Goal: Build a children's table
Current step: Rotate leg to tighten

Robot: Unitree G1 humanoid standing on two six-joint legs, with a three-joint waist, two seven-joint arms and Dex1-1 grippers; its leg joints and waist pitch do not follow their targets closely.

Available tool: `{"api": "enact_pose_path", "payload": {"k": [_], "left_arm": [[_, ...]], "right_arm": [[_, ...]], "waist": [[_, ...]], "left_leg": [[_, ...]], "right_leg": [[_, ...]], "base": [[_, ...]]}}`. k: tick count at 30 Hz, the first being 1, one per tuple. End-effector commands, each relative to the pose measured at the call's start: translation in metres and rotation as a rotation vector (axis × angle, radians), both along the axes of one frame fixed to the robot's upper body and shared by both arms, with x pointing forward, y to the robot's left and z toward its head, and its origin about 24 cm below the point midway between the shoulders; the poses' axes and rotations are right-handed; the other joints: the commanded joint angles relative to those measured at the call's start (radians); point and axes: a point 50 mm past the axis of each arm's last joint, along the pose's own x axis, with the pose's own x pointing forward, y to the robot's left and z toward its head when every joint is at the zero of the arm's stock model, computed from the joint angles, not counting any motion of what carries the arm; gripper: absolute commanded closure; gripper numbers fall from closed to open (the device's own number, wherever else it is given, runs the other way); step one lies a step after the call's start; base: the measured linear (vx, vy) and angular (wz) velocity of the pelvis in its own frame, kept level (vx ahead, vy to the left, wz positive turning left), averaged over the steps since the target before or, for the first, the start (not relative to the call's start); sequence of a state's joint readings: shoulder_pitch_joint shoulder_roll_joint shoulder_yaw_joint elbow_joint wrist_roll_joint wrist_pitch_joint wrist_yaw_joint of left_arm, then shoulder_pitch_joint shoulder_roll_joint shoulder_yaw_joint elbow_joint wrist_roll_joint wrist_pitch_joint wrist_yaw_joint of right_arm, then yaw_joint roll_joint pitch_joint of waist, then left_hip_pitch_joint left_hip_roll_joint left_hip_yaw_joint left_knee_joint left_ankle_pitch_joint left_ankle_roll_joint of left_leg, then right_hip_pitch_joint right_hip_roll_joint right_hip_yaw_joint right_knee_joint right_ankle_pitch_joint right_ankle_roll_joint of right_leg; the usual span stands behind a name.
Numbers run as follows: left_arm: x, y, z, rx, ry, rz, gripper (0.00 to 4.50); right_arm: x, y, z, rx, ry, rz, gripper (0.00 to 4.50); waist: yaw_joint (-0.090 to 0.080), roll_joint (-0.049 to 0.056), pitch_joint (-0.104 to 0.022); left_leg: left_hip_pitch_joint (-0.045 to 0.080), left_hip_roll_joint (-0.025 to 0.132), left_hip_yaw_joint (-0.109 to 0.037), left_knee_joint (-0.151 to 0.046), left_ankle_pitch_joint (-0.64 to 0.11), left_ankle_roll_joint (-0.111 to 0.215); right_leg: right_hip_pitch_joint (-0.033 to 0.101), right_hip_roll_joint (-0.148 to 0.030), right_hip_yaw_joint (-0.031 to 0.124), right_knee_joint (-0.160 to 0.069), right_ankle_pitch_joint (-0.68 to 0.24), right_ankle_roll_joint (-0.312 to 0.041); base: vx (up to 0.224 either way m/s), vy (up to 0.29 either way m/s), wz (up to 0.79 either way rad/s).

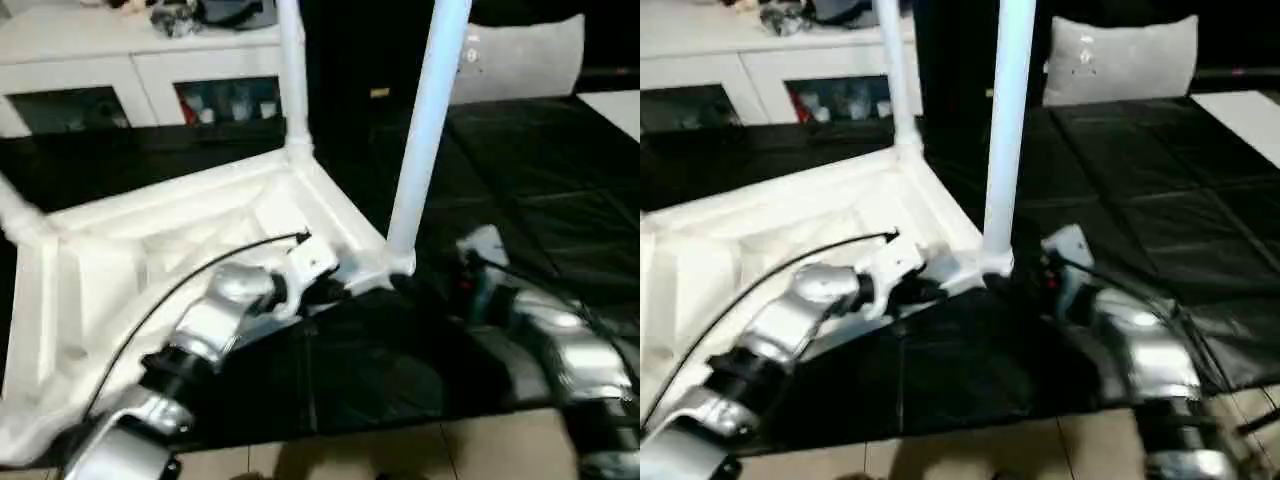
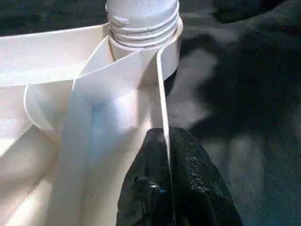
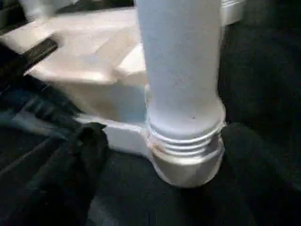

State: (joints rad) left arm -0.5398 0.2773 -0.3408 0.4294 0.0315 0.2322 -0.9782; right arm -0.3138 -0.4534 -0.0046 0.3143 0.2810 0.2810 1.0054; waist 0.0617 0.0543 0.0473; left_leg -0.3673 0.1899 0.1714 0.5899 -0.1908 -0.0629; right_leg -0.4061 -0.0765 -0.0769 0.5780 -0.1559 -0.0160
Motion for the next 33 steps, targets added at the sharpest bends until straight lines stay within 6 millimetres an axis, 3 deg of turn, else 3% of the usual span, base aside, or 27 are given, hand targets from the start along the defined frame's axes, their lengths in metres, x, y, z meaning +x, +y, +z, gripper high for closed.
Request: {"api": "enact_pose_path", "payload": {"k": [1, 5, 8, 12, 19, 27, 33], "left_arm": [[-0.01, -0.003, 0.005, 0.006, -0.015, -0.179, 4.5], [-0.014, 0.004, 0.006, 0.031, 0.004, -0.265, 4.5], [-0.018, 0.011, 0.006, 0.07, 0.013, -0.354, 4.5], [-0.022, 0.017, 0.006, 0.099, 0.032, -0.444, 4.5], [-0.032, 0.016, 0.01, 0.094, 0.059, -0.547, 4.5], [-0.032, 0.015, 0.009, 0.089, 0.059, -0.557, 4.5], [-0.032, 0.014, 0.008, 0.072, 0.068, -0.531, 4.5]], "right_arm": [[-0.004, 0.0, 0.014, 0.005, -0.015, 0.144, 0.23], [-0.008, -0.003, 0.02, -0.018, -0.025, 0.246, 0.23], [-0.01, -0.004, 0.023, -0.041, -0.013, 0.348, 0.58], [-0.012, -0.001, 0.025, -0.049, -0.002, 0.434, 0.94], [-0.015, 0.008, 0.021, -0.035, 0.021, 0.512, 1.57], [-0.019, 0.016, 0.016, -0.012, 0.037, 0.552, 2.21], [-0.02, 0.019, 0.013, 0.006, 0.051, 0.562, 2.52]], "waist": [[0.009, -0.011, -0.066], [0.03, -0.011, -0.065], [0.038, -0.013, -0.065], [0.042, -0.022, -0.066], [0.049, -0.019, -0.067], [0.051, -0.022, -0.068], [0.05, -0.018, -0.068]], "left_leg": [[0.003, 0.036, -0.007, -0.063, -0.176, 0.107], [0.008, 0.041, -0.004, -0.063, -0.178, 0.102], [0.008, 0.041, -0.004, -0.064, -0.179, 0.092], [0.006, 0.04, -0.004, -0.063, -0.169, 0.093], [0.008, 0.043, -0.005, -0.063, -0.157, 0.086], [0.006, 0.04, -0.003, -0.061, -0.15, 0.085], [0.006, 0.04, -0.004, -0.06, -0.152, 0.082]], "right_leg": [[0.059, -0.062, 0.038, -0.065, -0.255, -0.21], [0.054, -0.065, 0.04, -0.064, -0.281, -0.205], [0.054, -0.065, 0.04, -0.062, -0.289, -0.207], [0.055, -0.066, 0.041, -0.059, -0.283, -0.206], [0.053, -0.067, 0.042, -0.055, -0.284, -0.208], [0.055, -0.067, 0.042, -0.055, -0.284, -0.205], [0.054, -0.066, 0.042, -0.055, -0.287, -0.203]], "base": [[0.0, 0.0, 0.0], [0.0, 0.0, 0.0], [0.0, 0.0, 0.0], [0.0, 0.0, 0.0], [0.0, 0.0, 0.0], [0.0, 0.0, 0.0], [0.0, 0.0, 0.0]]}}
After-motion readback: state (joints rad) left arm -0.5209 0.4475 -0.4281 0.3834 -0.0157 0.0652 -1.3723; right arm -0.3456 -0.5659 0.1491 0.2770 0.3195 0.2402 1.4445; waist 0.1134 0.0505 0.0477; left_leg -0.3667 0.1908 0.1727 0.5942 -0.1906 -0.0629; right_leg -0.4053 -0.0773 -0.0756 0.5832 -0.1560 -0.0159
